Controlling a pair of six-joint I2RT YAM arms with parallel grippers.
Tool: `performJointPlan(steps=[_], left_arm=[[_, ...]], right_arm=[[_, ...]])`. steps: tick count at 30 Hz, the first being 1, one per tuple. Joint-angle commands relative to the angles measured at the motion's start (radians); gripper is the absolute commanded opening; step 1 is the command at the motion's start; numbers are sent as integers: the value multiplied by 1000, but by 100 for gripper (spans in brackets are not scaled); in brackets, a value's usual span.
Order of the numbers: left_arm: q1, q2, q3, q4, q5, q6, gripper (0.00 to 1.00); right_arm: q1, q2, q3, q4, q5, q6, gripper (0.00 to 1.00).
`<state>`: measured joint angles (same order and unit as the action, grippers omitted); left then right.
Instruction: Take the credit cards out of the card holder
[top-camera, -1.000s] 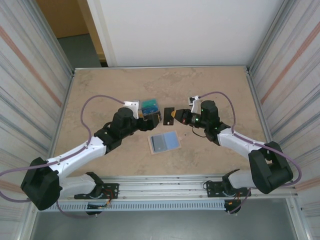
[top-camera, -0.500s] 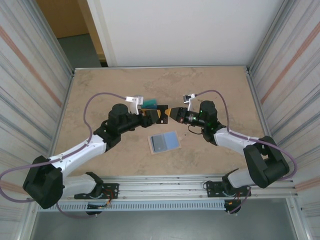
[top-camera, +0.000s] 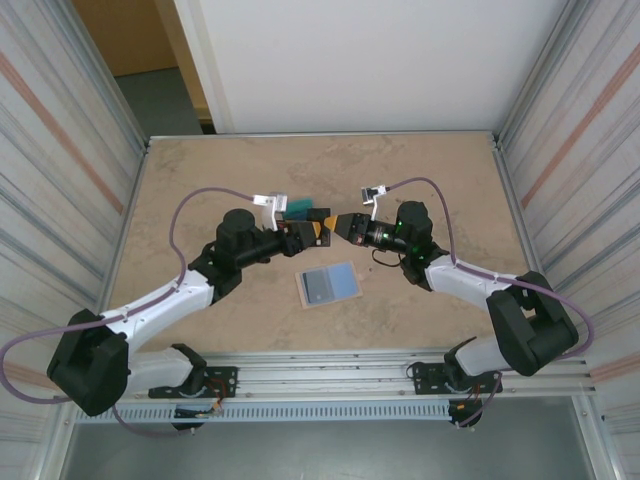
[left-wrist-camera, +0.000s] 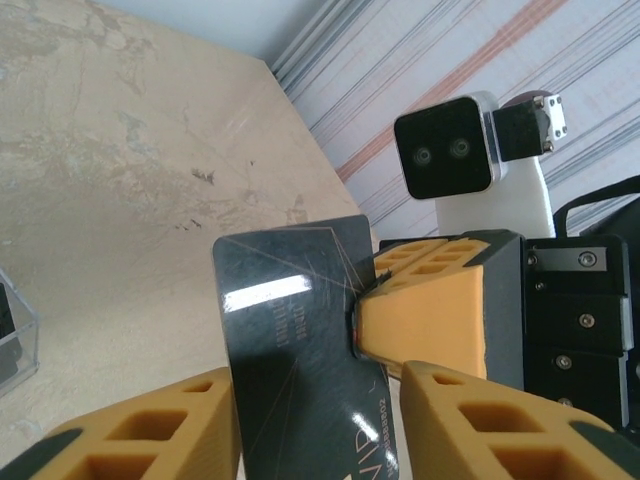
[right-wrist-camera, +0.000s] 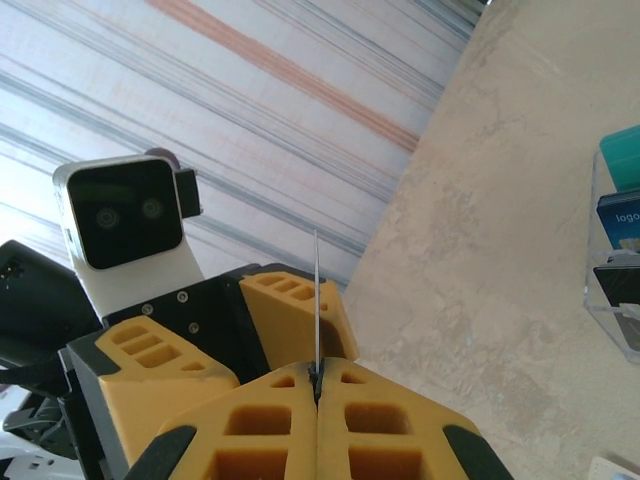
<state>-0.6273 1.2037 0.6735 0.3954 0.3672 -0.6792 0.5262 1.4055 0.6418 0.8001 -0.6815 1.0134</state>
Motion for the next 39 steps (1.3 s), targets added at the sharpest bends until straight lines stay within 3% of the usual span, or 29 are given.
performJointPlan(steps=[1,8,12,15,18,21,25,31,39], left_arm=[[5,2,-13,47,39,-8,41],[5,23,-4,75,83,-7,25],[5,35,5,78,104,4,11],[5,29,24,34,108,49,1],[7,-3,67,-97,79,155,0],[16,-36,133,-274,36,320,0],[51,-46,226,-483,-13,559,0],[89,55,360,-671,5,868,0],[90,264,516,-771,-115,1115,0]], right_arm=[[2,-34,24,34,12,-5,5],[6,-30,26,50,9,2,5],[8,-30,25,48,4,2,7],[5,-36,22,19,10,-10,18],[5,-63,30,-79,35,-58,45],[6,-110,43,-228,85,-130,58],[12,-191,63,-447,196,-231,64],[15,-281,85,-681,366,-307,68],[15,-330,88,-816,491,-323,71]])
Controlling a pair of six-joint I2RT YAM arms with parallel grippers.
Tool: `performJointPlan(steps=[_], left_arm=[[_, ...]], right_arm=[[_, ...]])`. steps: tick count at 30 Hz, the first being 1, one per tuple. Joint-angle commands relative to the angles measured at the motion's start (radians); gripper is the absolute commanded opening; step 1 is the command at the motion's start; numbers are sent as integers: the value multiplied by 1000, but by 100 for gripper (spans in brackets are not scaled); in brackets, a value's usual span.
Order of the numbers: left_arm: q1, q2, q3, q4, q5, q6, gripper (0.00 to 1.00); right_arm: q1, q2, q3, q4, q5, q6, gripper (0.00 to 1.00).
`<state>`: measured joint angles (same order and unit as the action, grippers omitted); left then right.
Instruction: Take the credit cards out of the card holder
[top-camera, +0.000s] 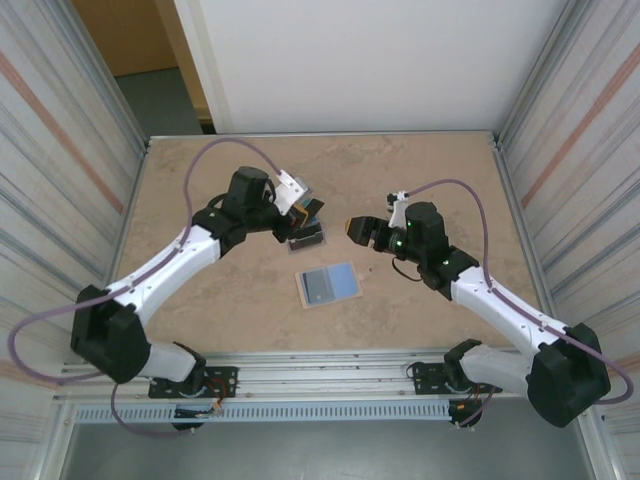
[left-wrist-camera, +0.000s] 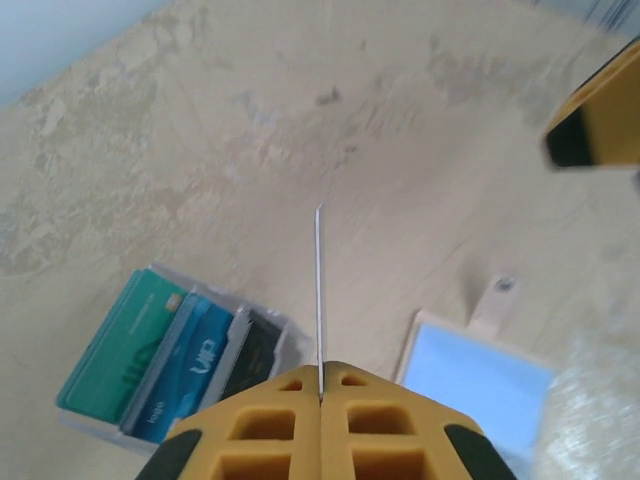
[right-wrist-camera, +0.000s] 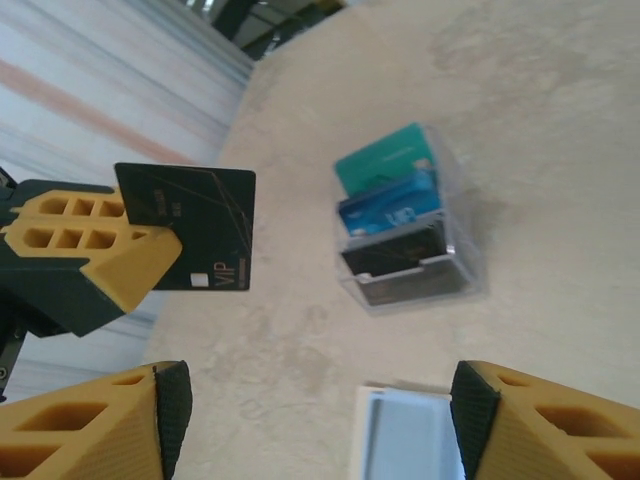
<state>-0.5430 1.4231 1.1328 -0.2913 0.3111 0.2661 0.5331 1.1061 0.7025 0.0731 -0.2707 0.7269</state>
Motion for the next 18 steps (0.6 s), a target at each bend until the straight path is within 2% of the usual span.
performJointPlan(steps=[1,8,18], left_arm=[[6,65,69,-91,-72,197,0],[6,204,152,-167,-120,378,0],[29,355,272,-248,-124,468,0]], right_arm=[[8,-34,29,-97,90,-39,72],[5,-42,32,-127,130,-44,73],[2,-36,36,-134,141,-41,73]])
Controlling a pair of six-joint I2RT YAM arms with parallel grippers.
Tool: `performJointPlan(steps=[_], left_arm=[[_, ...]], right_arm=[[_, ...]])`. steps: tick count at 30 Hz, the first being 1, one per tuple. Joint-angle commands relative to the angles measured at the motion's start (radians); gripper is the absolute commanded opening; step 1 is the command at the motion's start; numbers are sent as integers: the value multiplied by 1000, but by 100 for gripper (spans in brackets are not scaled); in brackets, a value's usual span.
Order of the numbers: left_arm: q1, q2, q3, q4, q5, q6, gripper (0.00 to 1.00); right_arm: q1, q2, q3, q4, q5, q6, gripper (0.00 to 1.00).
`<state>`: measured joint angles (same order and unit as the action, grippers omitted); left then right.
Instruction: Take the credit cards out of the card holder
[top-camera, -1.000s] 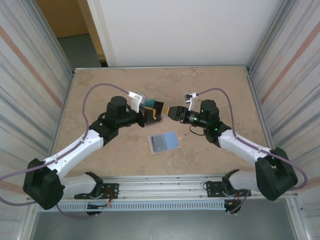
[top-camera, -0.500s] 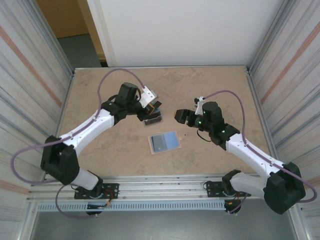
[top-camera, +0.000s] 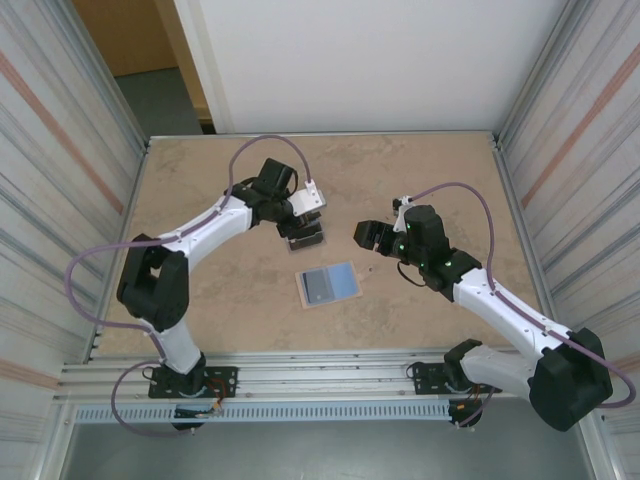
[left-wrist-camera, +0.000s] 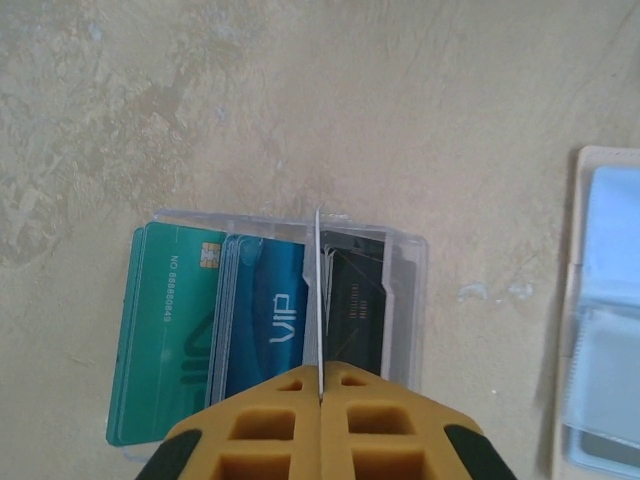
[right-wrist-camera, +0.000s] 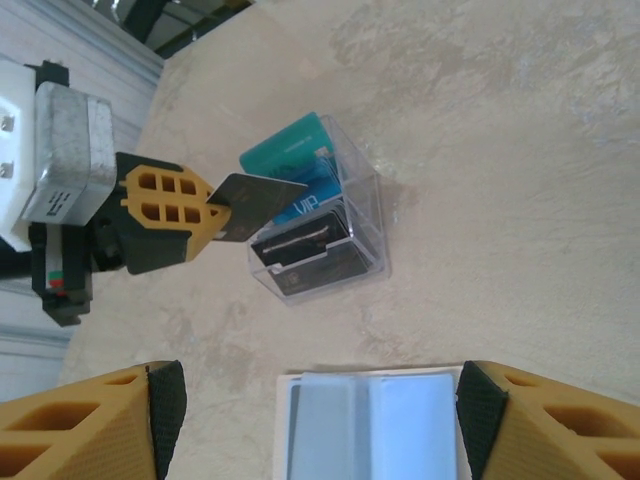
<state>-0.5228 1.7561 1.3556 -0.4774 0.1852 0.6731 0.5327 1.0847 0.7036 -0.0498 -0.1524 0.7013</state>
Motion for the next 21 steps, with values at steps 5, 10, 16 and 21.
performJointPlan(steps=[5,10,16,21], left_arm=[[10,49,73,-89,12,83,0],[10,52,71,-109,25,83,0],[8,46,67,-111,32,78,0],[4,52,69,-119,58,85,0]], right_arm=[[0,-19,34,-15,31,-15,74],[-2,-14,33,-11,31,-14,74],[-2,9,37,2,15,-11,74],[-2,15,39,8,11,-6,74]])
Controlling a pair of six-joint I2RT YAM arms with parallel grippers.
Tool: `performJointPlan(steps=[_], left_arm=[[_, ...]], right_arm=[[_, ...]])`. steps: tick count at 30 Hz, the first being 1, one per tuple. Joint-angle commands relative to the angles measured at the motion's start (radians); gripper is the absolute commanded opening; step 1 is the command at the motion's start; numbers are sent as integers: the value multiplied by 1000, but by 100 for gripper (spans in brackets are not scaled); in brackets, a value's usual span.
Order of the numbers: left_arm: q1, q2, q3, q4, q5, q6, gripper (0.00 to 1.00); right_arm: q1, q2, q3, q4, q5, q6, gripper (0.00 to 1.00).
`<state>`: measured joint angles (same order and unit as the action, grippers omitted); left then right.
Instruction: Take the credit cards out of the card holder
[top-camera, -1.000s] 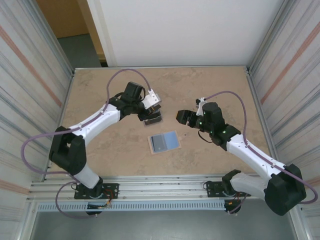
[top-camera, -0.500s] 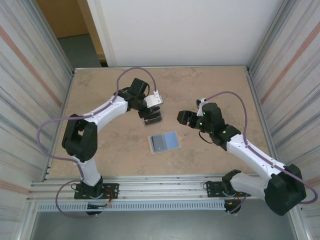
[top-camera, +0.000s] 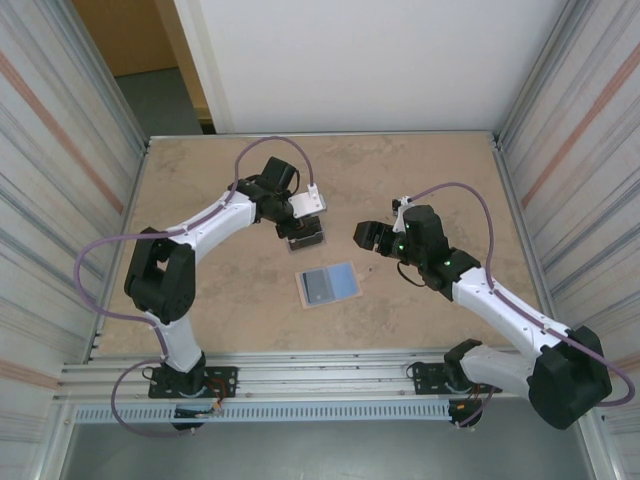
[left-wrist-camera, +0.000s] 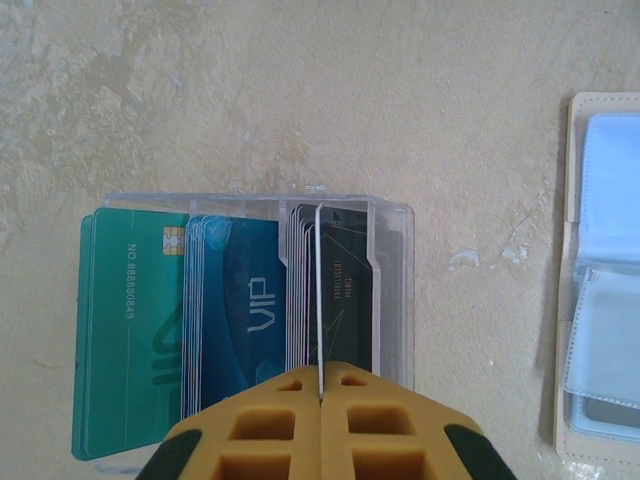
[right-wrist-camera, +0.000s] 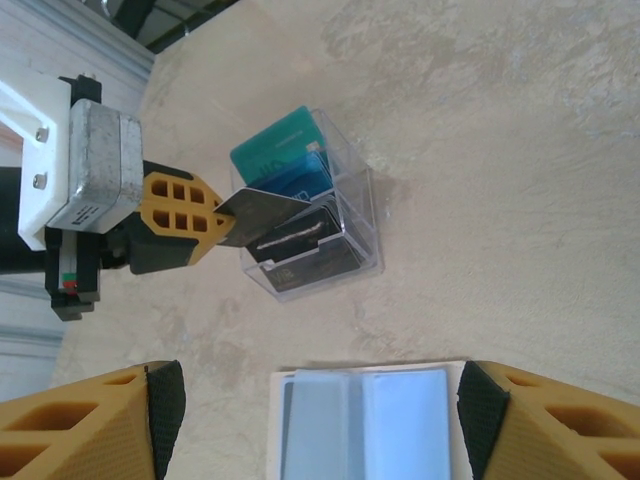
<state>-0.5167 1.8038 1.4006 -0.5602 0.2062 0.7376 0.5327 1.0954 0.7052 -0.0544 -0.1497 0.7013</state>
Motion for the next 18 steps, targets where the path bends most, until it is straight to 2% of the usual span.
performJointPlan(steps=[1,18], left_arm=[[-2,8,25,-41,38,20,0],[4,79,61,-58,24,35,0]], right_arm=[[-2,1,36,13,9,-7,74],[-2,-26,28,-1,19,-8,74]])
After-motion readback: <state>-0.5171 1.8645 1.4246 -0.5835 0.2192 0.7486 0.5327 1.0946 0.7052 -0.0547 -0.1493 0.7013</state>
